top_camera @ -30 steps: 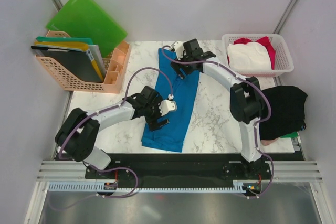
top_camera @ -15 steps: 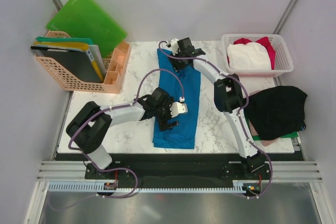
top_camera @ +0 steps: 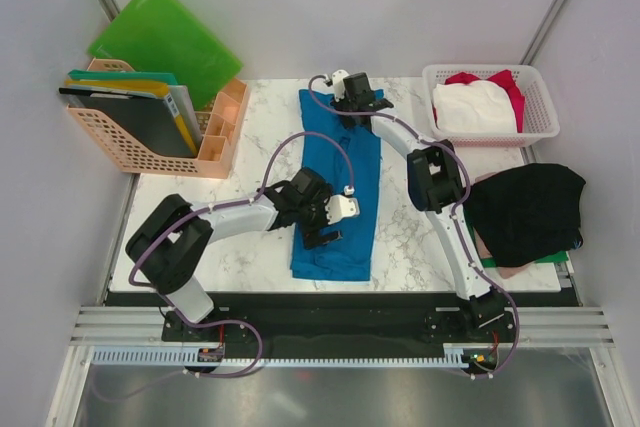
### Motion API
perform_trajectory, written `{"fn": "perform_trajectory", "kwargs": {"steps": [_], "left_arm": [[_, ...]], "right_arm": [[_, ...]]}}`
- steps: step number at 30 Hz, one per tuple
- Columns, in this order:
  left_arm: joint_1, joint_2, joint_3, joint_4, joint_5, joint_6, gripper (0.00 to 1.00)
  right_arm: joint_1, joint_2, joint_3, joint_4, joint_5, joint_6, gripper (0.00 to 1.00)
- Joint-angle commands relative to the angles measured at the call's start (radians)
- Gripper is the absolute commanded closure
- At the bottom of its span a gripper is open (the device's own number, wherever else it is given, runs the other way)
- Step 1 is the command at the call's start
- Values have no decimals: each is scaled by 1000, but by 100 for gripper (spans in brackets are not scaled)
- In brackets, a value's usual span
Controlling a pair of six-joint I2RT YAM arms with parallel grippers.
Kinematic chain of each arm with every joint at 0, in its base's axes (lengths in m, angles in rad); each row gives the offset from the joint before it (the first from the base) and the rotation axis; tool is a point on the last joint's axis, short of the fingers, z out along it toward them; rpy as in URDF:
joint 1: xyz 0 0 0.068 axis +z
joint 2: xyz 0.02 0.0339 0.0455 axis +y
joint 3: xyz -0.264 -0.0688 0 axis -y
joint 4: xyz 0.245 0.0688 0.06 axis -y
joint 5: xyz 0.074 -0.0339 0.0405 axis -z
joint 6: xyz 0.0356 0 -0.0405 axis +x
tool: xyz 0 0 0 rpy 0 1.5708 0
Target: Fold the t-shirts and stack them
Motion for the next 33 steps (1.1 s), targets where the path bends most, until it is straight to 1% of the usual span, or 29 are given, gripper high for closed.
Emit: {"fn": "perform_trajectory", "kwargs": {"steps": [1,2,3,4,5,6,13,15,18,21,22,27,28,31,33], "left_arm": [[-5,-33,-27,-47,-67,43,0],[-5,-39,-33,-47,-76,46,0],[-5,-41,-36,-48,-79,46,0],[-5,-41,-35,-51,-82,48,0],[-5,-41,-36,-56,-87,48,0],[-5,-41,-33,-56,-88,46,0],[-6,-44,-39,-60,-101,40,0],[-6,-46,-42,-62,-102,40,0],[-6,-47,-45,-60,-101,40,0],[-6,-41,-42,-62,-96,40,0],[-6,-38,-35,-60,-96,41,0],[-9,-1,-13,-60,-90,37,0],[-11,2,-9,-59,-88,34,0],[-17,14,-1,-59,-88,35,0],[-23,17,-1,-60,-91,35,0]], "right_arm": [[9,49,31,61,18,11,69],[12,60,34,61,15,11,55],[15,66,49,50,14,5,27],[17,68,50,53,14,-2,16],[20,65,50,53,11,-5,10],[24,65,47,53,3,-11,7],[50,62,47,58,-11,-17,6],[64,49,47,55,-15,-22,2],[78,-3,16,59,-9,-23,2],[87,-114,-84,110,-29,-8,2],[89,-182,-152,125,-35,3,2],[107,-386,-347,206,-40,34,2],[110,-442,-412,219,-40,37,2],[115,-506,-489,248,-15,34,2],[115,-517,-507,260,11,26,2]]}}
